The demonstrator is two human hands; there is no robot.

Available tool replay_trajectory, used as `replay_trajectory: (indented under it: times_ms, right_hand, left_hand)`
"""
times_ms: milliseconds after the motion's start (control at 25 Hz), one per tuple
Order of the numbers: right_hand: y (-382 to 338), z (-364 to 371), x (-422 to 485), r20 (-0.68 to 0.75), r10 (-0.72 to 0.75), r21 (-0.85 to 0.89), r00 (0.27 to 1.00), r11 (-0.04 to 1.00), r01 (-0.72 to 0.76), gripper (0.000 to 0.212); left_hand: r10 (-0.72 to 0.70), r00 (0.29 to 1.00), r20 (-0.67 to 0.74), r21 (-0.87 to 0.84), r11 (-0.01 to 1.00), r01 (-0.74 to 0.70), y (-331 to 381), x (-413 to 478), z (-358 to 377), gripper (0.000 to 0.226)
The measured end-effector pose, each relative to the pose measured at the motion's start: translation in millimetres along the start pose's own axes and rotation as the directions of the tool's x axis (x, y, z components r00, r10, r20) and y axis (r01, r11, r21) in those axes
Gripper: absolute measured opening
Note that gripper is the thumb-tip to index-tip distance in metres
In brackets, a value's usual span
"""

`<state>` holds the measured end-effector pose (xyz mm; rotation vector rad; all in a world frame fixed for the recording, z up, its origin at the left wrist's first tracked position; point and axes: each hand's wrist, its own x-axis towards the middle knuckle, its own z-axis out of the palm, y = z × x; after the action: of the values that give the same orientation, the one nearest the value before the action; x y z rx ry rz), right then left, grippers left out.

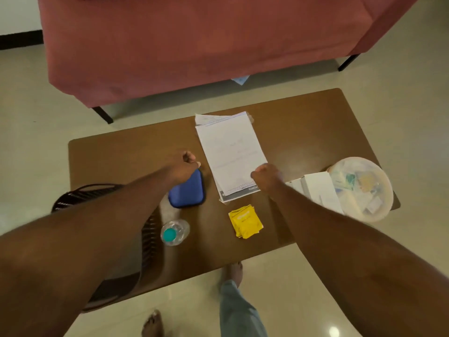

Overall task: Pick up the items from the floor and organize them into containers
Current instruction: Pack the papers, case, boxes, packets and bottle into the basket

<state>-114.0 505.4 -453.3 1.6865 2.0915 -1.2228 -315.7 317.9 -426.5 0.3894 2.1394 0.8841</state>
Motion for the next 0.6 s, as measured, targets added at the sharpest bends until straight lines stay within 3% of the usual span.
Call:
replay_trajectory:
  times_ms: [120,240,360,440,600]
  right_hand:
    - [5.4,-4.3,46.2,-0.081,-0.081,-0.061,0.993,0.995,0.076,0.034]
    - [12.4,-2.7,79.4,-0.126,-0.143,-0.213,0.982,0.97,0.114,0.053]
    - [16.3,3.2,100.6,-0.171,-0.139,-0.237,0.975,0.967,0.096,0.057]
    - [15.6,5.8,107.8,-0.181,-0.125,-0.205,0.976,0.975,0.087,0.059]
    - [9.6,7.9,109.7,-0.147,-0.032,-0.028,0.989,0.999,0.028,0.061]
  left_hand:
    - [-0.087,0.993,0.08,0.07,0.994,0.082,2.8,48.0,29.4,0.025]
    - [-0.168,0.975,0.142,0.106,0.982,0.154,-1.1,83.6,55.1,0.051]
    - [-0.164,0.984,0.064,0.075,0.984,0.159,-8.2,106.5,73.9,0.076]
    - [-0.175,0.984,0.017,0.002,0.984,0.175,-5.7,121.2,85.1,0.074]
    - [-0.364,0.93,0.042,-0.061,0.928,0.366,8.0,137.1,102.8,0.049]
